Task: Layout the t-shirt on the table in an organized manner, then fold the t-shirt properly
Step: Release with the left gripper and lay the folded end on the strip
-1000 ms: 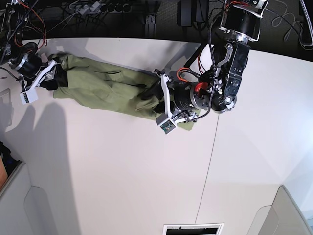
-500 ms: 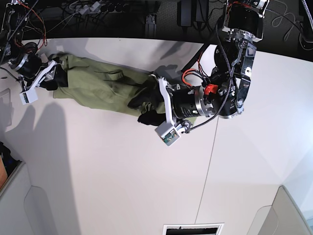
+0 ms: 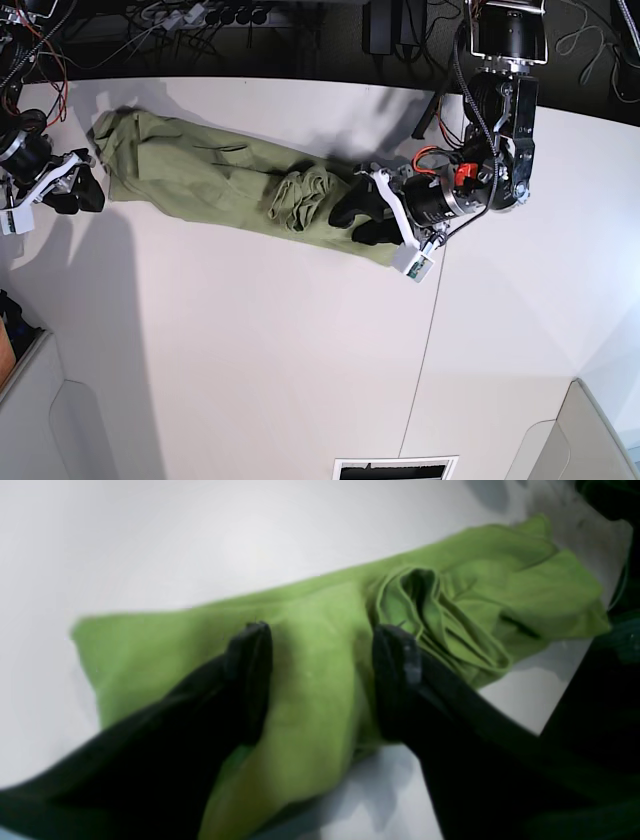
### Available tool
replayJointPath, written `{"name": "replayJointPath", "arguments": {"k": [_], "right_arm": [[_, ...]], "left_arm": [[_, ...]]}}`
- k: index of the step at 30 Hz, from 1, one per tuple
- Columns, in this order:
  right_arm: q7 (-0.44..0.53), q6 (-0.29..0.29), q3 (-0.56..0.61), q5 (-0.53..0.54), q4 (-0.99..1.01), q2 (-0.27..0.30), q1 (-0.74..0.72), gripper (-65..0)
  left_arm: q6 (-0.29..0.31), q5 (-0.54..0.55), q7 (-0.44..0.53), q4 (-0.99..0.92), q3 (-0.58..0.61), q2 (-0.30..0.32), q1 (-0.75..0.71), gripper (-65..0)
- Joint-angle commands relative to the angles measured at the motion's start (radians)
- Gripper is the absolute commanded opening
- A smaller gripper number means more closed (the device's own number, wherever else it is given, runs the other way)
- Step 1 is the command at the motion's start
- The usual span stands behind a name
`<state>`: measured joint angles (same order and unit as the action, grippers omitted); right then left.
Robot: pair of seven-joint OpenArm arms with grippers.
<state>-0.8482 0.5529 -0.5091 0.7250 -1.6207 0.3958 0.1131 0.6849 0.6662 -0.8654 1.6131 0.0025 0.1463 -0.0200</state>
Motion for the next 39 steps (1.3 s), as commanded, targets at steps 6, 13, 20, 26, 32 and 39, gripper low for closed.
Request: {"name": "replayJointPath", "arguments": {"k": [6,13,20,26,32,39], "right_arm": [[0.014,-0.004,-0.006,0.016,0.014,0.016,-0.002,-34.4],[0.006,-0.053,-0.049,-0.026,0.019,0.017,0.004,-34.4],[-0.019,-0.033,-0.045,0.002,0.023,0.015,0.084,-23.0],[0.000,-0.032,-0.002,0.010,0.027,-0.044,0.111,-23.0],[0.019,-0.014,0.064,0.031,0.027,-0.114,0.111,-23.3],[0.034,-0.014,0.089,0.030,0.027,-0.129,0.106,-65.0]], "left_arm": [[0.013,0.005,0.048,0.007,-0.002,-0.040,-0.017,-30.7],[0.013,-0.076,0.103,-0.048,-0.002,-0.080,-0.016,-30.7],[0.013,-0.106,0.107,-0.089,-0.002,-0.080,-0.016,-30.7],[0.013,-0.103,0.107,-0.089,-0.002,-0.080,-0.016,-30.7],[0.013,-0.102,0.107,-0.089,-0.002,-0.080,-0.016,-30.7],[0.013,-0.102,0.106,-0.089,-0.002,-0.079,-0.016,-30.7]]}}
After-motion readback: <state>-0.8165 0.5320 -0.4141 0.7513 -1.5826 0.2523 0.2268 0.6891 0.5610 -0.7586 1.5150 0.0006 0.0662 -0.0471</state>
